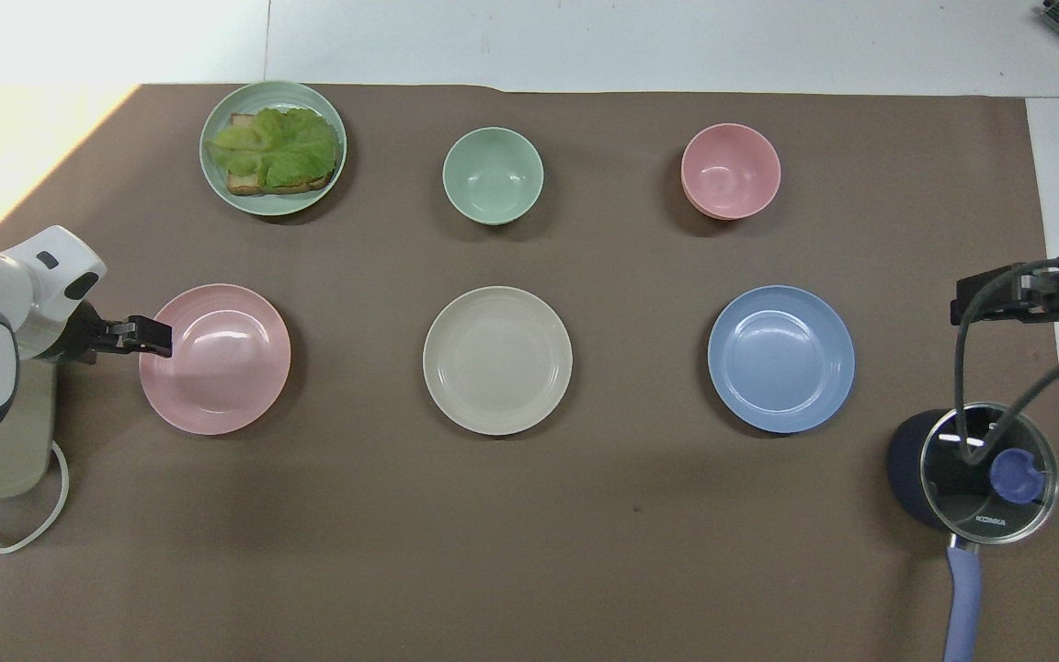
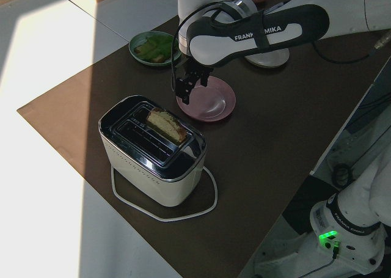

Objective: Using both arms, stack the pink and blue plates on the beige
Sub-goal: 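Grasp the pink plate rim with the left gripper and lift it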

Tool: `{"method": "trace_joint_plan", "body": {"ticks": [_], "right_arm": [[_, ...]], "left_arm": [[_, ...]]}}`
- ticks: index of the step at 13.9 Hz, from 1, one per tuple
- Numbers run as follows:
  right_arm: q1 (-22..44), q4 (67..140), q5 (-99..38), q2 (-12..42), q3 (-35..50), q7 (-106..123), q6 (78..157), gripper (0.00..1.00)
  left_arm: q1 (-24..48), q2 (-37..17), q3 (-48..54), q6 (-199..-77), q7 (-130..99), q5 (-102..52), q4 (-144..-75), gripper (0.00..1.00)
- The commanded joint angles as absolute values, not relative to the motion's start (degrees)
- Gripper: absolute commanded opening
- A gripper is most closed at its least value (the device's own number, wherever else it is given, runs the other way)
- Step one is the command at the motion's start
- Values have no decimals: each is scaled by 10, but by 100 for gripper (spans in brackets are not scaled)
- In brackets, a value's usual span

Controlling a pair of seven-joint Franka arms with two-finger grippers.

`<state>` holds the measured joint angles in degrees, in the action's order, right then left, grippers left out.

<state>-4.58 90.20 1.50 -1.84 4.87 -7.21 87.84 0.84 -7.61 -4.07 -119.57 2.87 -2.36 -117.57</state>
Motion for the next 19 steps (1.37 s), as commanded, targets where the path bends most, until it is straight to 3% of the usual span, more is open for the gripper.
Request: {"method": "trace_joint_plan", "body": {"ticks": [1,10,11,13,14,15,17,19], "right_arm": [[-51,899,16,-19,51,-76,876,100],[-53,899,16,-18,49,-62,878,100],[-53,899,16,-18,46,-60,879,100],[-53,899,16,-18,46,-63,884,100],[-53,900,16,-18,45,-64,891,100],[-53,900,16,-18,45,-64,897,100],[-53,901,16,-18,45,-67,900,100],[-53,903,16,-19,44,-64,898,100]], "left_arm": [[-10,-91,-36,-1206,30,-44,-1185,100],[-22,-83,-36,-1214,-44,-47,-1230,100],[-22,-85,-36,-1217,-45,-51,-1230,94],[-23,-85,-36,-1216,-39,-54,-1230,45],[-24,-85,-36,-1216,-38,-54,-1231,24],[-24,-84,-36,-1212,-39,-54,-1231,11],[-24,-84,-36,-1205,-39,-54,-1230,0],[-24,-84,-36,-1199,-38,-54,-1229,0]]}}
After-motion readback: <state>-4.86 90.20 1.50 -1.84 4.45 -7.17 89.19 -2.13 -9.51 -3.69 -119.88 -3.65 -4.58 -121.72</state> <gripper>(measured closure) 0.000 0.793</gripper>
